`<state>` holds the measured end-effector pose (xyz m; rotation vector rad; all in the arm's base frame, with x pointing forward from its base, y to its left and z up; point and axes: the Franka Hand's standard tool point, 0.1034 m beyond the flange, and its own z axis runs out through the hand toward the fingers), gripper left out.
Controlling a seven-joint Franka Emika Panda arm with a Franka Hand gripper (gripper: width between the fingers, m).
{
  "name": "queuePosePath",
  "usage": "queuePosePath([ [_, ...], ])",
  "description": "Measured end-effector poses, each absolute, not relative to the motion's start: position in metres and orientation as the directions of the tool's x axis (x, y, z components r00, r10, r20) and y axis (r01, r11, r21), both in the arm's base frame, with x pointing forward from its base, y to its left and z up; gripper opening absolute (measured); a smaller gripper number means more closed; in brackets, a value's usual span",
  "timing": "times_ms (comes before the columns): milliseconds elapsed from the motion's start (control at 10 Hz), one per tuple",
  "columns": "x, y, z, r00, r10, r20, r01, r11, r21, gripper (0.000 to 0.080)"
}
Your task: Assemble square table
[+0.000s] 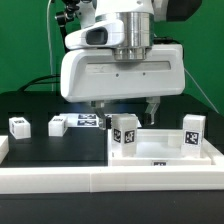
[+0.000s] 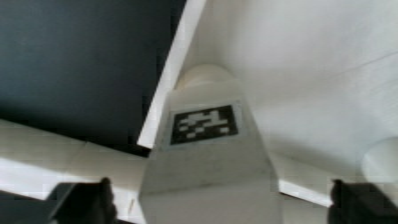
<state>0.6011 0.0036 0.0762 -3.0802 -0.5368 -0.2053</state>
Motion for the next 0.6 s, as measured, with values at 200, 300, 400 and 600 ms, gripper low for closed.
queuePosePath([
  [200,0.6010,0.0034,0.0760,0.939,0.317,0.131,0.318,-0.948,0.012,0.0428],
  [300,0.6010,0.0032,0.0760,0.945,0.299,0.131,0.300,-0.954,0.010,0.0288],
  [400,0.6010,0.0032,0.0760,0.948,0.290,0.131,0.291,-0.957,0.009,0.0288],
  [600,0.6011,0.0023,0.0761,0.976,0.175,0.132,0.178,-0.984,-0.008,0.0288],
])
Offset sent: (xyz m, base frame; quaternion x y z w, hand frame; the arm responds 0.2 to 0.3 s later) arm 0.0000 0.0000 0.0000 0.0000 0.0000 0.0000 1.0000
